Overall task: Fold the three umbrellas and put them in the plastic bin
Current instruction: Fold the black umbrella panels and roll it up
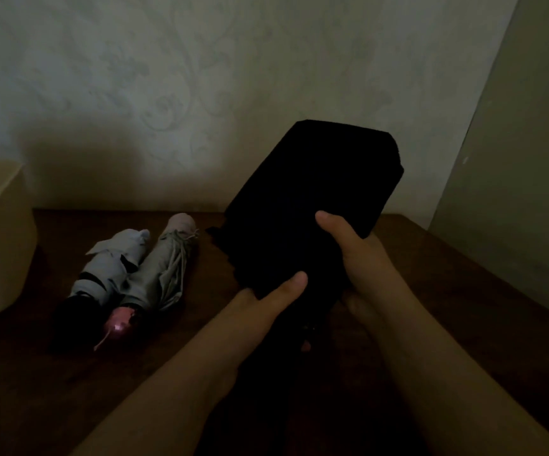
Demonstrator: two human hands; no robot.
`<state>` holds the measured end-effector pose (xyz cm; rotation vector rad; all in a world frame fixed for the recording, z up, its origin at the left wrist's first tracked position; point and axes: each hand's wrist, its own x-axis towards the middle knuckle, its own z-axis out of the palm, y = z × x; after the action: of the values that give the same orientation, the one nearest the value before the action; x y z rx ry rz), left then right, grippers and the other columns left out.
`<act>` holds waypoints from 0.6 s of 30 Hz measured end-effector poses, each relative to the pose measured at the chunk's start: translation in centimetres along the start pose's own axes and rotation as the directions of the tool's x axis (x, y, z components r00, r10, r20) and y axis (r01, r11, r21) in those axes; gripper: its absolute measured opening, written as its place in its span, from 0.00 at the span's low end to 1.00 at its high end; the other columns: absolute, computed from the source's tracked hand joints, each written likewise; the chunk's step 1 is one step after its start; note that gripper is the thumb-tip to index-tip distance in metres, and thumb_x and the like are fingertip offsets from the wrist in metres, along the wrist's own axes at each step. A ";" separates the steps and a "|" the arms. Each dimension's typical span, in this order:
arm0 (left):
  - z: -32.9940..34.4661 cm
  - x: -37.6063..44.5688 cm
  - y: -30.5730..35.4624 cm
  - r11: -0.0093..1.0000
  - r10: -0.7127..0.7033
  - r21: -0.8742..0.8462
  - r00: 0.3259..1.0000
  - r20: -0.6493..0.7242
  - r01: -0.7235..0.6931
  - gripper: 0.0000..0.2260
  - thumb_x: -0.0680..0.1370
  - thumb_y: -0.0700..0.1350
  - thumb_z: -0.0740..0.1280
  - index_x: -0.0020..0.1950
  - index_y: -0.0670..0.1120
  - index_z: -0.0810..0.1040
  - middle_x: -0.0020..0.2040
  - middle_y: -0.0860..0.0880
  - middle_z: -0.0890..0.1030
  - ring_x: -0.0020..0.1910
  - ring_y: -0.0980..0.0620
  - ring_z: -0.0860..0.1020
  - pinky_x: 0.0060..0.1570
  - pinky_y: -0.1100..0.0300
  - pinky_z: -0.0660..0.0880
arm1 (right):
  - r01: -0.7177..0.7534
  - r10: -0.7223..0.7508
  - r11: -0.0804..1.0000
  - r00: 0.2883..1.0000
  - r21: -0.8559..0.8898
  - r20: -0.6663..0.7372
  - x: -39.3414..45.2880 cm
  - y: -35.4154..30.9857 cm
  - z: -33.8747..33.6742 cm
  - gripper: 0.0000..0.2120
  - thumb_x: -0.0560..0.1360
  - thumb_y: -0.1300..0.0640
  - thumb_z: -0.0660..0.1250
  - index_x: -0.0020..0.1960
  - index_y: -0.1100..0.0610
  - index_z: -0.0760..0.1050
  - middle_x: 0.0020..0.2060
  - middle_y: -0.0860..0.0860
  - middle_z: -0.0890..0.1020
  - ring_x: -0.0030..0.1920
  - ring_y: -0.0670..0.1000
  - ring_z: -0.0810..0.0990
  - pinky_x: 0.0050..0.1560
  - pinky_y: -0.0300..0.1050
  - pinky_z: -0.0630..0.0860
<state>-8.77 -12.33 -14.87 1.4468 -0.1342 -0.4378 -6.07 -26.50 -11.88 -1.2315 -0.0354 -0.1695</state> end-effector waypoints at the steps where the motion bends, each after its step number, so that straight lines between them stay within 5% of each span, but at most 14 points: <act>1: -0.2 -0.1 0.0 0.999 -0.028 -0.037 0.998 0.063 0.031 0.28 0.63 0.61 0.69 0.61 0.53 0.73 0.51 0.46 0.84 0.43 0.45 0.84 0.38 0.56 0.80 | -0.018 0.017 1.000 0.999 0.024 0.048 0.0 0.1 0.1 0.21 0.70 0.52 0.71 0.62 0.53 0.75 0.53 0.52 0.84 0.51 0.51 0.84 0.48 0.48 0.81; 5: -0.4 -0.6 0.0 0.994 0.014 -0.105 0.971 0.239 0.012 0.21 0.72 0.58 0.65 0.59 0.48 0.77 0.48 0.45 0.84 0.36 0.48 0.81 0.34 0.57 0.77 | -0.099 0.095 0.995 0.977 0.010 0.192 -0.2 0.2 0.1 0.28 0.68 0.44 0.69 0.65 0.54 0.73 0.56 0.53 0.83 0.54 0.54 0.82 0.46 0.46 0.81; 7: -0.1 -0.7 -0.1 0.993 0.041 -0.112 0.985 0.168 -0.023 0.21 0.72 0.58 0.65 0.57 0.45 0.76 0.42 0.46 0.83 0.30 0.53 0.77 0.31 0.59 0.73 | -0.133 0.139 0.990 0.979 -0.051 0.146 -0.2 -0.1 0.0 0.29 0.66 0.42 0.69 0.64 0.54 0.73 0.55 0.53 0.83 0.52 0.53 0.83 0.41 0.43 0.81; 9: 0.3 -0.7 -0.3 0.994 0.051 -0.096 0.997 0.062 -0.044 0.21 0.71 0.58 0.66 0.57 0.46 0.74 0.39 0.47 0.81 0.28 0.54 0.75 0.29 0.60 0.73 | -0.025 0.023 0.959 1.000 -0.284 -0.012 0.0 -0.5 0.0 0.31 0.67 0.40 0.70 0.64 0.53 0.71 0.58 0.50 0.80 0.52 0.49 0.81 0.44 0.39 0.80; 12: 0.6 -0.3 -0.8 0.996 0.090 0.011 0.989 -0.117 -0.090 0.18 0.73 0.57 0.66 0.54 0.45 0.75 0.38 0.47 0.80 0.26 0.55 0.75 0.28 0.61 0.73 | 0.241 -0.418 0.666 0.905 -0.706 -0.085 -0.8 -1.2 0.0 0.33 0.68 0.40 0.69 0.68 0.48 0.62 0.60 0.44 0.66 0.53 0.38 0.72 0.48 0.31 0.72; 15: 0.7 0.3 -1.6 0.985 0.153 0.114 0.967 -0.204 -0.132 0.16 0.75 0.56 0.66 0.51 0.43 0.76 0.32 0.48 0.78 0.25 0.56 0.74 0.27 0.63 0.71 | 0.291 -0.334 0.515 0.934 -0.806 0.124 -2.4 -1.2 1.5 0.30 0.65 0.36 0.68 0.64 0.41 0.61 0.59 0.43 0.65 0.58 0.41 0.69 0.52 0.33 0.71; 18: 1.0 0.3 -1.8 0.962 0.233 0.191 0.951 -0.202 -0.195 0.08 0.78 0.50 0.64 0.41 0.48 0.76 0.26 0.49 0.75 0.23 0.56 0.72 0.24 0.65 0.69 | 0.280 -0.335 0.351 0.929 -0.894 0.159 -2.4 -0.1 1.6 0.29 0.69 0.41 0.69 0.64 0.44 0.61 0.56 0.43 0.64 0.62 0.46 0.66 0.57 0.40 0.70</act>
<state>-9.19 -13.51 -16.52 1.6179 -0.1487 -0.0848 -8.30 -24.71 -11.55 -2.3551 -0.1506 -0.6270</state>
